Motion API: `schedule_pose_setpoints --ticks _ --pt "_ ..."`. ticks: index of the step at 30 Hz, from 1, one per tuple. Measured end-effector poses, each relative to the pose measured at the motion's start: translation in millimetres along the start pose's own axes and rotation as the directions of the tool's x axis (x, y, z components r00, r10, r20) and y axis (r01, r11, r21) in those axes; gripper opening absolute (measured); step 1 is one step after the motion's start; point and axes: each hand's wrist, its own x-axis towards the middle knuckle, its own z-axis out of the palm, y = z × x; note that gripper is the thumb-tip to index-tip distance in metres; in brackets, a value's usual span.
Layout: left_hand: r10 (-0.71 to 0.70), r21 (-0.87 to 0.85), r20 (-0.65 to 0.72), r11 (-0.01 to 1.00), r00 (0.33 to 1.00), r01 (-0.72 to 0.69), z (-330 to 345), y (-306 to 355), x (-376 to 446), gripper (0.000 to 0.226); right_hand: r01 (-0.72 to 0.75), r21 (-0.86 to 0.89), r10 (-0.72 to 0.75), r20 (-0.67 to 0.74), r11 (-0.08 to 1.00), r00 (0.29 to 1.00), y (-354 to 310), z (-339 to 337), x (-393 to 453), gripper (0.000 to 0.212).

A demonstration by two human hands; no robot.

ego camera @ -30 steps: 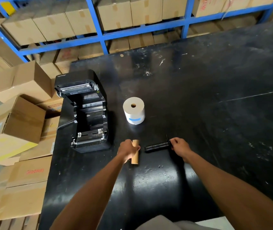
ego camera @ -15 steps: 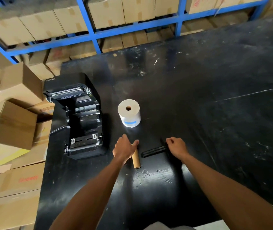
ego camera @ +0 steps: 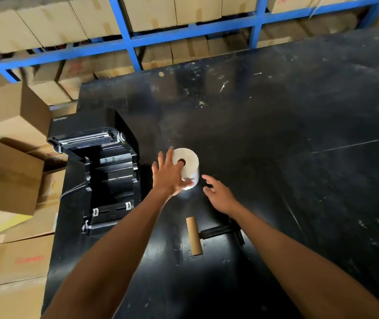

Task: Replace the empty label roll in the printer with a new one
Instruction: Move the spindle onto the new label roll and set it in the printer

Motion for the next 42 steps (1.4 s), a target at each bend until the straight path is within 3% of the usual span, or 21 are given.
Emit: schedule_pose_setpoints --ticks 3,8,10,12,14,17,23,27,30,33,37,42 --pt "-0.001 -0.122 0.068 0.992 0.998 0.01 2.7 -4.4 11.6 0.068 -0.034 0.035 0.033 0.043 0.999 0.999 -3.8 6.7 13.3 0.049" --pt "-0.045 -0.382 0.043 0.922 0.998 0.058 5.3 -12.7 16.9 0.066 -0.082 0.206 0.085 -0.008 0.975 0.996 -3.1 11.4 22.2 0.047" --pt "-0.143 -0.62 0.084 0.767 0.986 0.164 4.0 -14.4 14.4 0.065 -0.069 0.295 0.077 -0.016 0.953 0.997 -5.9 9.4 21.7 0.048" --pt "-0.19 -0.85 0.23 0.438 0.954 0.292 2.7 -12.9 6.5 0.053 -0.031 0.381 0.053 -0.046 0.924 0.998 -8.8 6.1 20.0 0.047" --pt "-0.156 -0.905 0.33 0.23 0.931 0.359 7.2 -12.6 -7.5 0.043 0.013 0.394 0.029 -0.1 0.919 0.995 -13.3 3.0 13.8 0.043" --pt "-0.107 -0.92 0.38 0.064 0.919 0.388 11.2 -11.2 -30.0 0.041 0.056 0.422 0.017 -0.169 0.905 0.986 -20.3 -0.4 0.8 0.041" --pt "-0.033 -0.934 0.353 0.038 0.935 0.354 -3.4 -8.1 -64.7 0.052 0.13 0.35 -0.056 -0.215 0.928 0.975 -36.6 -13.8 -26.7 0.043" --pt "-0.061 -0.944 0.322 -0.099 0.945 0.315 -10.7 2.4 -80.8 0.047 0.121 0.276 -0.065 -0.205 0.953 0.977 -44.7 -20.8 -41.3 0.045" --pt "-0.136 -0.953 0.287 -0.14 0.948 0.269 -12.5 13.1 -89.1 0.047 0.06 0.043 -0.049 -0.22 0.997 0.974 -50.2 -26.7 -46.0 0.044" --pt "-0.213 -0.963 0.262 -0.126 0.941 0.239 -14.9 21.3 -93.4 0.049 0.073 -0.201 -0.145 -0.373 0.977 0.916 -55.4 -26.6 -52.1 0.039" --pt "-0.232 -0.972 0.221 -0.129 0.947 0.195 -19.8 20.0 -92.6 0.05 0.281 -0.275 -0.377 -0.418 0.92 0.827 -64.5 -21.3 -61.1 0.032" --pt "-0.226 -0.984 0.175 -0.081 0.958 0.161 -26.3 17.6 -88.5 0.045 0.339 -0.156 -0.371 -0.487 0.928 0.791 -76.3 -21.2 -59.7 0.011"
